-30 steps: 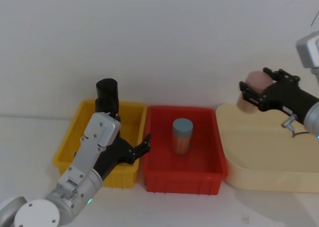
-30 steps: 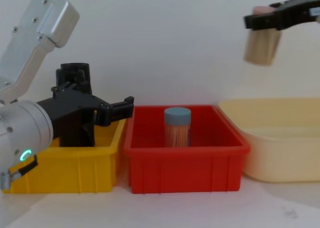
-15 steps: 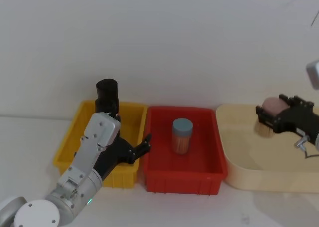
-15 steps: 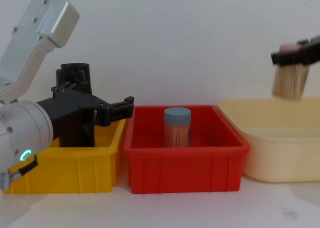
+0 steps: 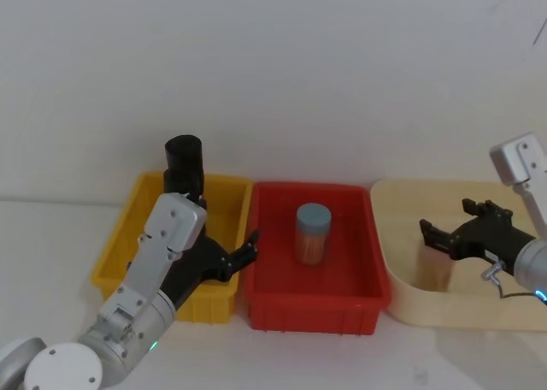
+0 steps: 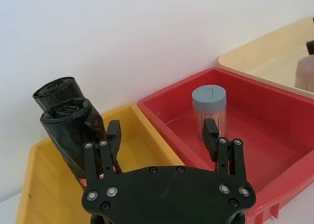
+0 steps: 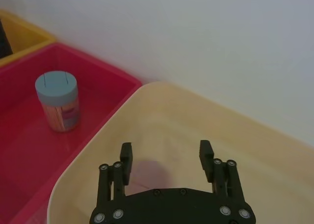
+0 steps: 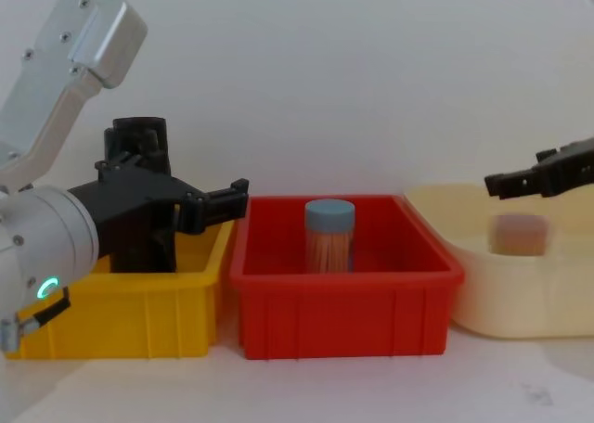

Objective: Pick up the garbage bag with the one hand and transfer it to the other hand.

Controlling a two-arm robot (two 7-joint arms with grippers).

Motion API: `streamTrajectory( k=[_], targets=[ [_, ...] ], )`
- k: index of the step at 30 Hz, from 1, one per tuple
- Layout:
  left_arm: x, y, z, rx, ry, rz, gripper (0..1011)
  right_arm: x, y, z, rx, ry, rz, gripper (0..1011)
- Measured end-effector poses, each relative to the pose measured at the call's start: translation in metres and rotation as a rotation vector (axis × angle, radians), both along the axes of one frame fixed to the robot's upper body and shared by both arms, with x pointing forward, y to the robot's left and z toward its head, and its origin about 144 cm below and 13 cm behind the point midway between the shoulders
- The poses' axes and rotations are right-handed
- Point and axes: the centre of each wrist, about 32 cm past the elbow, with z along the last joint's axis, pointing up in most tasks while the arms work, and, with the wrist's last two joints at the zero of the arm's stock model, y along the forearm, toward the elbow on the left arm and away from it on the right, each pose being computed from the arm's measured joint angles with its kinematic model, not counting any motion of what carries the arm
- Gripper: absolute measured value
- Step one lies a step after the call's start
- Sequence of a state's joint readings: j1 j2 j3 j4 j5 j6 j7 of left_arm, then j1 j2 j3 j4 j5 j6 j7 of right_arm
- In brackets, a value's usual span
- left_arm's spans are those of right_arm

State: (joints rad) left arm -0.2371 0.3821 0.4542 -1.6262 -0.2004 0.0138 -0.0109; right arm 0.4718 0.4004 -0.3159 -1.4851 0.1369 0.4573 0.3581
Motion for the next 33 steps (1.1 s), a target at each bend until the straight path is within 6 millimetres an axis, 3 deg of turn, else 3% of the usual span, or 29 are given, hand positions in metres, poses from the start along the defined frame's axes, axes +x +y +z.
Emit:
streamTrajectory(
  k=[8,19,33],
  targets=[
    [0.000,0.000,0.000,0.000,0.000,0.000,1001,0.004,0.003,-0.008,-0.006,0.020,-0.003,1001],
    [0.000,0.000,0.000,0.000,0.000,0.000,1001,0.005,0.004,-0.011,-0.006,0.026,-0.004,999],
    [0.000,0.000,0.000,0.000,0.000,0.000,1001,-0.017,-0.012,-0.010,0.092,-0.055,-0.038,1000]
  ],
)
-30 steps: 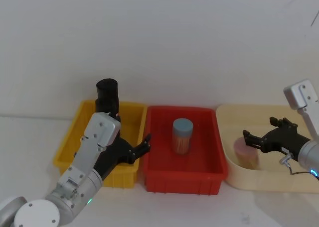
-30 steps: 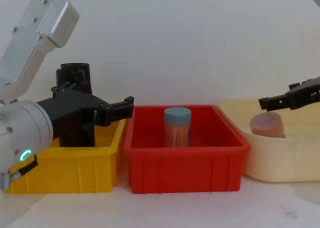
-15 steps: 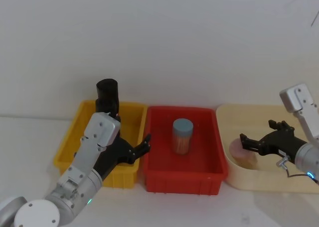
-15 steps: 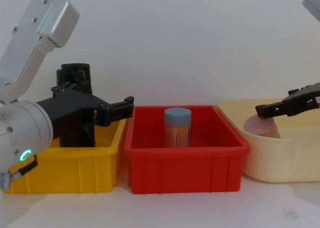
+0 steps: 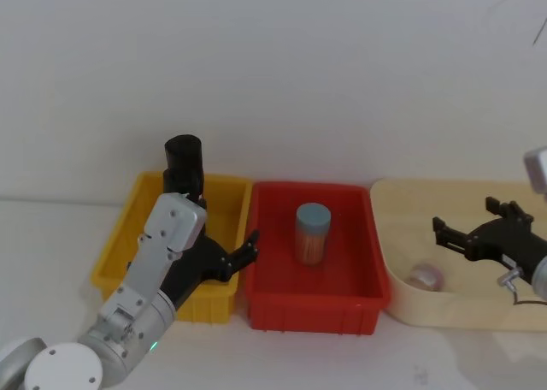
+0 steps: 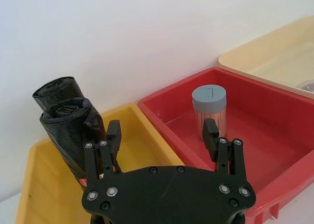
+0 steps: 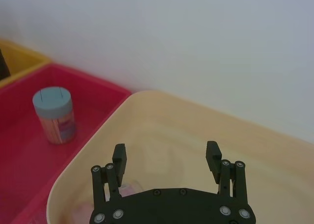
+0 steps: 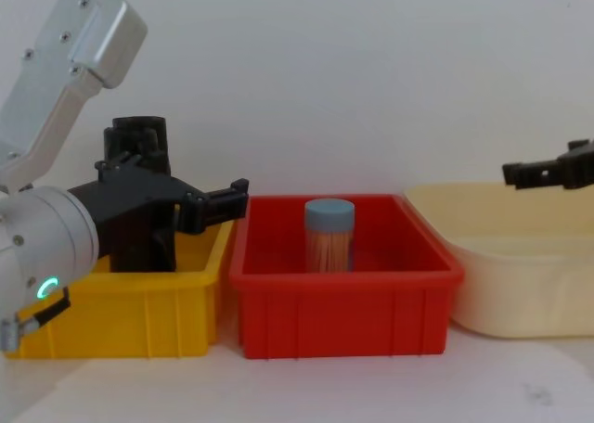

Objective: Pick up the garbage bag with the one hand and transfer it to the other hand.

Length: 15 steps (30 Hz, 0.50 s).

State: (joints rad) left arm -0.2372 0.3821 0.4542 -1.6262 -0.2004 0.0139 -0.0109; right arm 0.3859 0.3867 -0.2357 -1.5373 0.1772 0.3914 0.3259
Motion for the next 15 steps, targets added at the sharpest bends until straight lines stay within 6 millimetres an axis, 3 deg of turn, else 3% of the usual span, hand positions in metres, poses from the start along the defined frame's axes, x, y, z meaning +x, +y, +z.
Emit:
streamTrajectory(
  k=[15],
  targets=[
    [0.000,0.000,0.000,0.000,0.000,0.000,1001,-0.024,-0.013,0.000,0.095,-0.075,-0.005,1000]
  ],
)
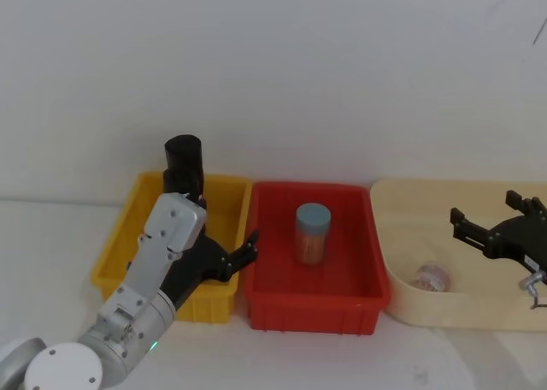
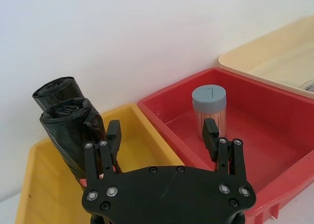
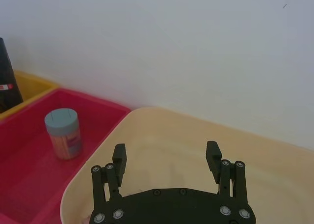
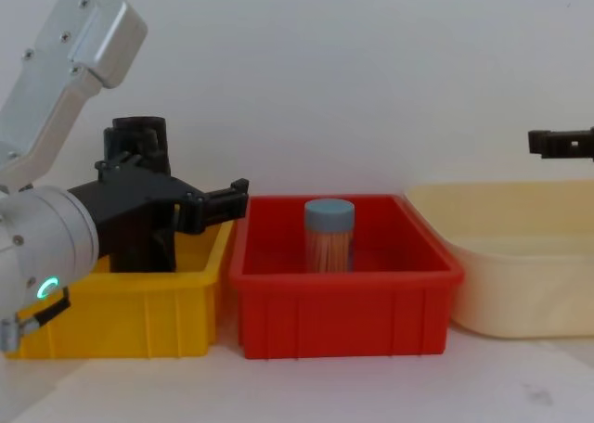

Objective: Pick up the garbage bag with the one hand and transfer it to the other hand.

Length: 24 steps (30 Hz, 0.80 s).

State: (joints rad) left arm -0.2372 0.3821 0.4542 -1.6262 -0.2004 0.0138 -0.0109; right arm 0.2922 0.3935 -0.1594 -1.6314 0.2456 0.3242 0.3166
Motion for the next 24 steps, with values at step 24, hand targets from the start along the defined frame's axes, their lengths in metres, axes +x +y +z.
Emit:
streamTrajectory(
  k=[24],
  targets=[
    [-0.009,0.013,0.026,-0.012,0.054,-0.113,1001,-0.011,-0.005,0.000,0.040,-0.032,0.004,1000]
  ],
)
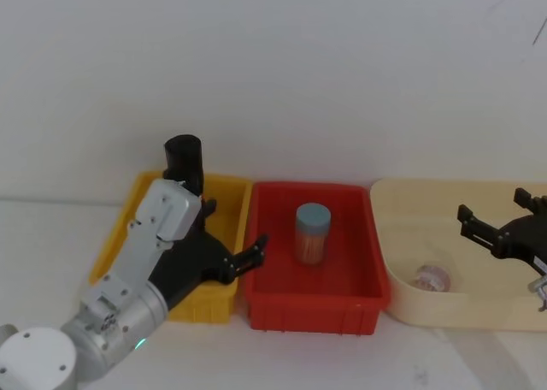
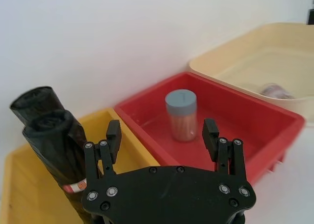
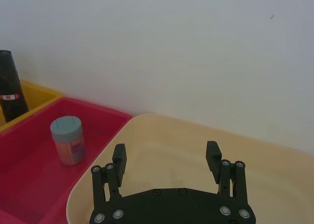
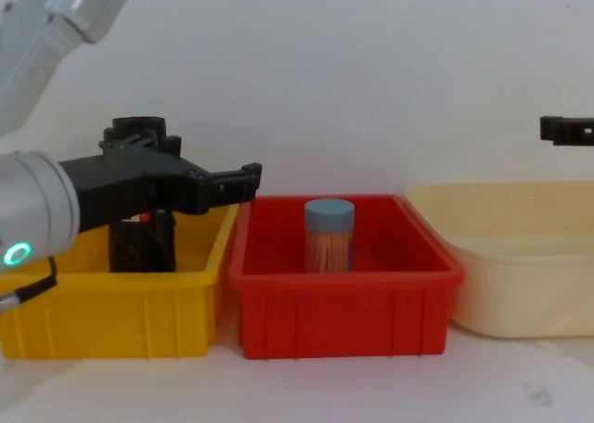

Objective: Pick up the garbage bag with the one hand and transfer it to the other hand.

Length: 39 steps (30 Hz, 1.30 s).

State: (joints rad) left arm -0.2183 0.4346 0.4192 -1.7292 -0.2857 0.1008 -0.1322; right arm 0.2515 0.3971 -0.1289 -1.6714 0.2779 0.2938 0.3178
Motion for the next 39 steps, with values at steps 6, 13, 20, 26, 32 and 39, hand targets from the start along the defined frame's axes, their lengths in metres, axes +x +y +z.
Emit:
streamTrajectory(
  k=[6,13,20,26,32,39],
  targets=[
    [-0.015,0.006,0.006,-0.018,0.044,-0.021,1001,-0.001,0.000,0.000,0.002,-0.002,0.000,1000],
    [-0.030,0.012,0.011,-0.031,0.076,0.001,1001,-0.001,-0.001,0.000,0.003,-0.003,0.001,1000],
    [-0.040,0.017,0.013,-0.034,0.095,0.060,1001,-0.001,-0.001,0.000,0.005,-0.003,0.001,1000],
    [-0.043,0.021,0.013,-0.023,0.104,0.136,1001,-0.001,-0.001,0.000,0.005,-0.004,0.001,999],
    [-0.040,0.026,0.013,-0.011,0.114,0.201,1001,-0.002,-0.001,0.000,0.005,-0.004,0.001,999],
    [-0.025,0.033,0.013,0.004,0.129,0.227,1001,-0.002,-0.001,0.000,0.005,-0.004,0.001,1000]
  ],
)
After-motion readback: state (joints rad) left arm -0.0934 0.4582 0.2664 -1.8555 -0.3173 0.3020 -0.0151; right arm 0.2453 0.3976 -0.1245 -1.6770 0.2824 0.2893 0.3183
